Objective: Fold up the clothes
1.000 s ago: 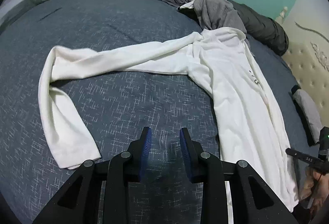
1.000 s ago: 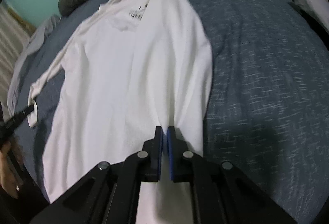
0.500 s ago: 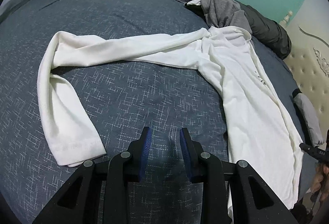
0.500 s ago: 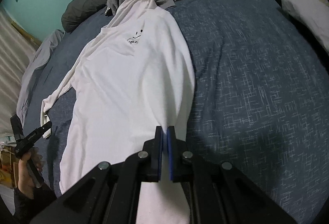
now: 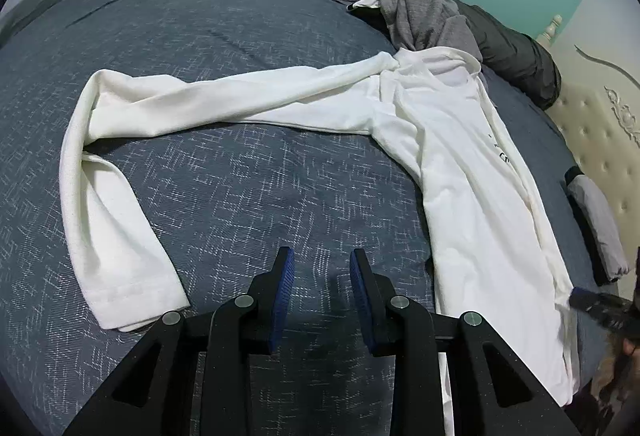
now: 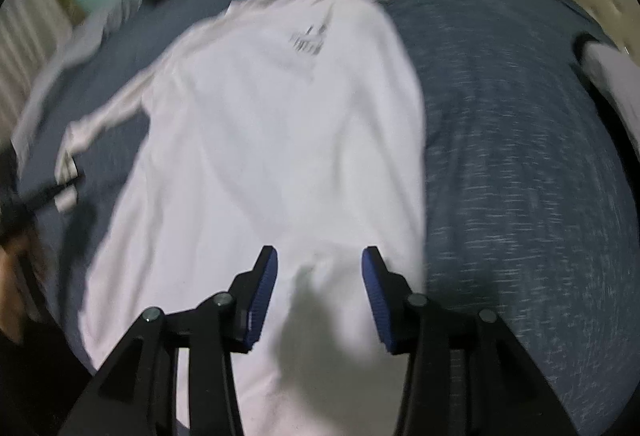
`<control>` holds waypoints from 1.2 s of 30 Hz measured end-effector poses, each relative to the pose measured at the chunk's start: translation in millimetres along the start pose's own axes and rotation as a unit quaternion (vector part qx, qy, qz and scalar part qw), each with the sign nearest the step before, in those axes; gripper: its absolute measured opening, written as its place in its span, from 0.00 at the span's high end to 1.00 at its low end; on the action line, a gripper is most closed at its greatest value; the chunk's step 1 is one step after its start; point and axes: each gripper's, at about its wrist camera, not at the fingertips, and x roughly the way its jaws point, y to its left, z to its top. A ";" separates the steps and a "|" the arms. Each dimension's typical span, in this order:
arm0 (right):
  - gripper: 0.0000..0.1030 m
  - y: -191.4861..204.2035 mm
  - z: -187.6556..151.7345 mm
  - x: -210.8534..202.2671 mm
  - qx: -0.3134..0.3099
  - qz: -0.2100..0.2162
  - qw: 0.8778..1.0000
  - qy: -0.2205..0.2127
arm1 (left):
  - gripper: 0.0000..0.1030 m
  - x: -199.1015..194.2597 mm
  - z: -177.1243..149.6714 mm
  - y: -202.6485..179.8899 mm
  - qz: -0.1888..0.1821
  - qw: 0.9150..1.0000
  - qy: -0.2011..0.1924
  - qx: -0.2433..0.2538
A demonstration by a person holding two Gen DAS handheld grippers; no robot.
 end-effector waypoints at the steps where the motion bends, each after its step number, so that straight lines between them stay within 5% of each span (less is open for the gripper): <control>1: 0.58 0.8 -0.5 5.2 0.000 0.000 1.000 0.006 | 0.70 -0.5 -0.1 0.0 0.000 1.000 -0.001 0.000; 3: 0.87 -6.2 -2.3 8.4 0.019 0.011 1.000 0.004 | 0.70 -0.8 -0.4 0.3 0.000 1.000 -0.001 0.000; 6: 0.98 -15.6 -4.6 3.1 0.028 0.010 1.000 -0.001 | 0.70 0.1 0.0 1.8 -0.002 1.000 0.001 -0.002; 16: 0.99 -65.1 4.6 -50.0 0.051 -0.022 0.996 -0.064 | 0.70 -0.4 0.0 2.3 -0.005 1.000 0.000 -0.005; 24: 0.99 -144.2 39.2 -117.7 0.084 -0.104 0.984 -0.120 | 0.70 -0.6 0.2 4.1 -0.004 1.000 0.000 -0.008; 32: 0.99 -247.2 75.9 -148.3 0.174 -0.231 0.947 -0.142 | 0.70 3.5 -1.1 3.6 0.000 1.000 0.006 -0.005; 36: 0.96 -273.4 76.6 -152.2 0.221 -0.245 0.932 -0.150 | 0.70 4.2 -1.0 4.7 0.002 1.000 0.009 -0.005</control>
